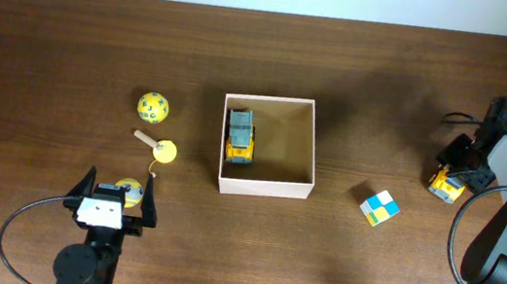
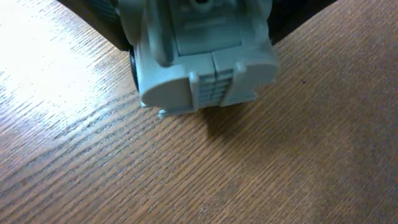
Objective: Pack container
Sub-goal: 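Lower the right gripper over the second grey truck and grasp it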
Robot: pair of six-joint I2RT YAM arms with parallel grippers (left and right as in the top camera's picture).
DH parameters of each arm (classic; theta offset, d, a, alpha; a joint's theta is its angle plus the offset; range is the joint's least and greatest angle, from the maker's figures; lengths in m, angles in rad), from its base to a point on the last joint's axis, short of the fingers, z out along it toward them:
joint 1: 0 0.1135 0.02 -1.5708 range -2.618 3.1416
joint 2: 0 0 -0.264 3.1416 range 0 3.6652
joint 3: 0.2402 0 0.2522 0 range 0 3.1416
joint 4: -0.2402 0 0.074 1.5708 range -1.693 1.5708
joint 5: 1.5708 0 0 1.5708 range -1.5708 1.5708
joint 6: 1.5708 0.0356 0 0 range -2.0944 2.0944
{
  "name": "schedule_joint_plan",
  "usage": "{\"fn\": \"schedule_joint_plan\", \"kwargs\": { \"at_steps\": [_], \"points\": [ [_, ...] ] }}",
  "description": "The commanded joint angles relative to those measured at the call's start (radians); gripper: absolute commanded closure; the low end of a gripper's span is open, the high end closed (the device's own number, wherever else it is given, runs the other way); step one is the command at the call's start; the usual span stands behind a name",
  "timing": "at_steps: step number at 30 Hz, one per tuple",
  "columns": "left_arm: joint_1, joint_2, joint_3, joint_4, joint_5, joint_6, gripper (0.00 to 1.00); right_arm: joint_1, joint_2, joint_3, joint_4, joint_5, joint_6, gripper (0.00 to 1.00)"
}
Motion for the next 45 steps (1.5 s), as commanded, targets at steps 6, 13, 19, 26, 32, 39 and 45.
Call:
{"fn": "schedule_joint_plan", "kwargs": {
  "at_steps": [6,13,19,26,32,39,45],
  "points": [
    [0.006,-0.003,-0.005,-0.001,0.008,0.016,0.01,-0.005,0.001,-0.001,-0.008,-0.035,-0.003,0.44],
    [0.006,-0.003,-0.005,-0.001,0.008,0.016,0.01,-0.003,-0.015,0.043,-0.067,-0.045,-0.003,0.47],
    [0.006,-0.003,-0.005,-0.001,0.008,0.016,0.01,-0.003,-0.032,0.103,-0.133,-0.055,-0.004,0.48],
    [0.006,-0.003,-0.005,-0.001,0.008,0.016,0.01,-0.003,-0.032,0.180,-0.208,-0.071,-0.014,0.48],
    [0.006,-0.003,-0.005,-0.001,0.008,0.016,0.01,-0.003,-0.032,0.171,-0.214,-0.067,-0.010,0.48],
    [0.006,-0.003,-0.005,-0.001,0.008,0.016,0.01,-0.003,-0.026,0.136,-0.216,-0.026,0.037,0.48],
    [0.006,-0.003,-0.005,-0.001,0.008,0.016,0.01,-0.005,-0.026,0.073,-0.158,-0.018,0.039,0.48]
  ]
}}
